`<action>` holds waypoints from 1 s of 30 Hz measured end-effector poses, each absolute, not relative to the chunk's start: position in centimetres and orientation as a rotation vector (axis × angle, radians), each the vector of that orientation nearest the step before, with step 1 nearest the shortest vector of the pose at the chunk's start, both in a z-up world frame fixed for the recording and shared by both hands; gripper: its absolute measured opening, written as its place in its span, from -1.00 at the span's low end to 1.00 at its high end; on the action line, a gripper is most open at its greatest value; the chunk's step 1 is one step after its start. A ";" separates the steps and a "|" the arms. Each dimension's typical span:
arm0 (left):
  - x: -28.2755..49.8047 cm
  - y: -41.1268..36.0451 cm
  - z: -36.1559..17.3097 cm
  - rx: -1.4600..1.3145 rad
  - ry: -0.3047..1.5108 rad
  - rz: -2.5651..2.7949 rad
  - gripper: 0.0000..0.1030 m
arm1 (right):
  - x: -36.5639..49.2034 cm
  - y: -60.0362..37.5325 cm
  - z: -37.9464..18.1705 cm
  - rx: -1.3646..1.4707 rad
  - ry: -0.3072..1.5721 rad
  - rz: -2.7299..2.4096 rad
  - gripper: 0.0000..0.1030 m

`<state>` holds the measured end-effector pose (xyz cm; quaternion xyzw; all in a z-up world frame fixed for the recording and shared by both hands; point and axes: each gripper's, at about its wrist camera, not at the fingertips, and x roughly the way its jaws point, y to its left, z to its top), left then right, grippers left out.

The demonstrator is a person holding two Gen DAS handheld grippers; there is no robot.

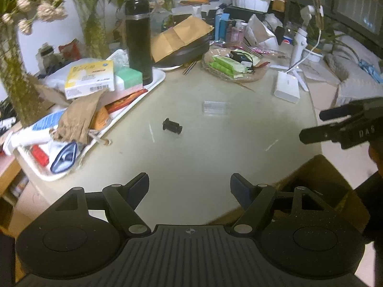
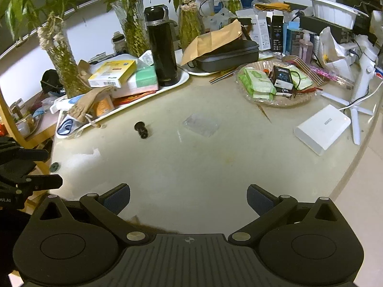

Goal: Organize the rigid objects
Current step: 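Close the left tool on the small black adapter while the right tool approaches the clear plastic tray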

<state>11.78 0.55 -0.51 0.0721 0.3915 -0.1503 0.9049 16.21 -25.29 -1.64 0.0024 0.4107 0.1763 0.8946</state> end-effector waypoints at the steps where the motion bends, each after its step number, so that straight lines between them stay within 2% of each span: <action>1: 12.0 0.4 -0.7 0.164 0.803 -0.313 0.45 | 16.6 -25.3 -1.8 0.002 0.849 0.365 1.00; 30: 22.8 1.5 -5.7 0.243 0.750 -0.415 0.44 | 25.4 -23.7 -5.8 -0.110 0.825 0.439 1.00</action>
